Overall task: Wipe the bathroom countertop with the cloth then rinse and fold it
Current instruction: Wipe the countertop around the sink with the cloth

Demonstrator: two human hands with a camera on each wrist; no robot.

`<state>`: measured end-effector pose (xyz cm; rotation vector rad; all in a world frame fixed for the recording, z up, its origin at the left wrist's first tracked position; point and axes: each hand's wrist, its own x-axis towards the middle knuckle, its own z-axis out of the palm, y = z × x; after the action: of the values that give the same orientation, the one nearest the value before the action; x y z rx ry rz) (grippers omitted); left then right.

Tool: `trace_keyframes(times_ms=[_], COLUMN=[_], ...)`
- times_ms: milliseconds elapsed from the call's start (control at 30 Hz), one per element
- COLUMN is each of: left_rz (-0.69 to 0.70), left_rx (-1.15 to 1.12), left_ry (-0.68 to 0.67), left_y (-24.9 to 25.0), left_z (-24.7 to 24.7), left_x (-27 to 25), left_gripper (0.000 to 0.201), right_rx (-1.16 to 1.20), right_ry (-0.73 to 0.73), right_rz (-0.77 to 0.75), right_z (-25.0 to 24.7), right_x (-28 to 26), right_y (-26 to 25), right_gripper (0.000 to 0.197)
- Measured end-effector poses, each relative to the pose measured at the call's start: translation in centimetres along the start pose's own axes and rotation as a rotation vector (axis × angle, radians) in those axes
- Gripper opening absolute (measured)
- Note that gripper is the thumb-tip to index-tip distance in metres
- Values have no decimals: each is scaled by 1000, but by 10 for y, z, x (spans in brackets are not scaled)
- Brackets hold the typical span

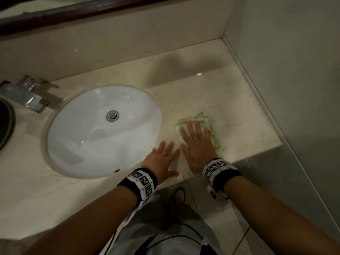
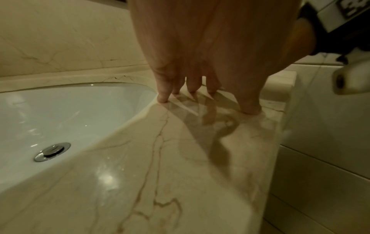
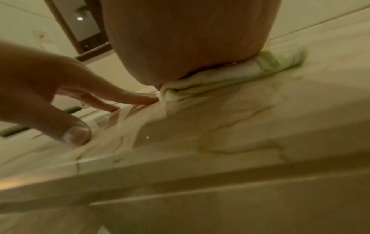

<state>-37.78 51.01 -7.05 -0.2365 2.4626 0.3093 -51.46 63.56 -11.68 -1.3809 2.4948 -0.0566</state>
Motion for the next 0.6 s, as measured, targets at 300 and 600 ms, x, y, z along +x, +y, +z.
trace_keyframes(times_ms=[300,600], left_rz=[-113,-148], left_rx=[-78,-266], left_ry=[100,85], left_y=[-38,-48], left_z=[-1,3], left_x=[-15,-15], left_gripper=[71,79], right_rx=[-24,73], right_ry=[-30,-121], right_rz=[273,502], right_z=[-24,-31], right_x=[19,45], right_y=[79,50], right_gripper=[60,58])
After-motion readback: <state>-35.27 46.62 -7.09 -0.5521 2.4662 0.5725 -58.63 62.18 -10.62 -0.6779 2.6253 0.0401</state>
